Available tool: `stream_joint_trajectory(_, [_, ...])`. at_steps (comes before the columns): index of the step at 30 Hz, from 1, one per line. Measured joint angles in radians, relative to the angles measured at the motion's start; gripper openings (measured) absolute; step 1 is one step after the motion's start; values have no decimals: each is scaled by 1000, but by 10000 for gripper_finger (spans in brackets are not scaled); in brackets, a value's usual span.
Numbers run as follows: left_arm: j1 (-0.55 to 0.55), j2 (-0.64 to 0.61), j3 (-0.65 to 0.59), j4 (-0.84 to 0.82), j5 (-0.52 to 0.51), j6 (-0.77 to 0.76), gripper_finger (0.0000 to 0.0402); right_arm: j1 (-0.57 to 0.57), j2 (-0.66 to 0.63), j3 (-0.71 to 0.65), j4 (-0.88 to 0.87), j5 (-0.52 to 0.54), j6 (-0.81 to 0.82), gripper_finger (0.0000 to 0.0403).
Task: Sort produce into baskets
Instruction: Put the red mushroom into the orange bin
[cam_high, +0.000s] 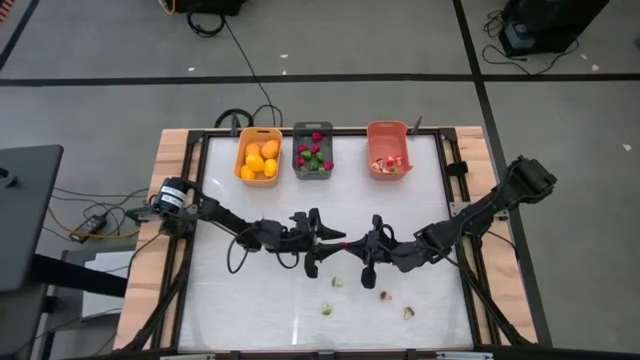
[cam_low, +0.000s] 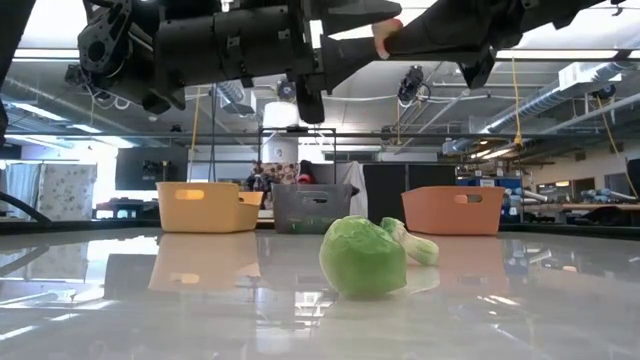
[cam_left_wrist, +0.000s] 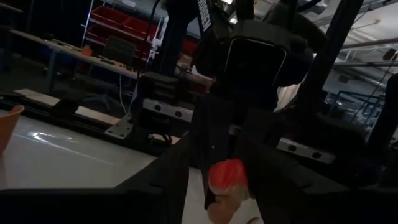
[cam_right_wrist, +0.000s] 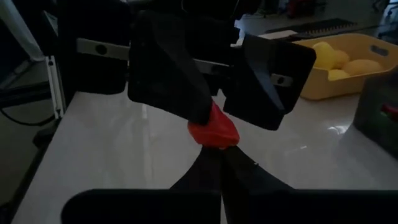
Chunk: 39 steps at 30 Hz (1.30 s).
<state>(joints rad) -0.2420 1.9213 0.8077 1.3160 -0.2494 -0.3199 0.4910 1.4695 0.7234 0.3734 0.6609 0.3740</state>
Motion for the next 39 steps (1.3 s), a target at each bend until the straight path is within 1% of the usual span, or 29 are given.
stream_joint_trajectory(4, [1,0,0,-7,-2,1,163,5,-9,0,-30,4,22,2])
stream_joint_trajectory(10, [6,1,0,-15,-17,4,163,-19,-35,2,-257,80,231,2])
stream_joint_trajectory(12, [10,1,-1,-36,-21,3,163,-26,-43,2,-299,83,272,2])
stream_joint_trajectory(15, [13,1,-1,-81,-21,3,163,-55,-68,2,-395,79,289,1])
stream_joint_trajectory(18, [13,1,-1,-165,-5,2,163,-119,-119,2,-559,77,346,0])
stream_joint_trajectory(22, [12,1,-1,-320,9,2,163,-226,-194,2,-795,37,406,0])
stream_joint_trajectory(25, [11,1,-1,-423,9,2,163,-320,-244,1,-924,38,409,1])
stream_joint_trajectory(27, [12,1,-1,-460,9,2,163,-395,-270,1,-991,37,391,2])
stream_joint_trajectory(30, [12,1,-1,-474,9,1,163,-514,-294,1,-1022,26,323,3])
stream_joint_trajectory(33, [12,1,-1,-475,9,2,163,-621,-296,1,-978,9,239,12])
stream_joint_trajectory(35, [11,1,-1,-477,9,2,163,-678,-295,1,-944,-26,198,29])
stream_joint_trajectory(39, [11,1,-1,-479,26,1,163,-753,-295,1,-904,-82,156,83])
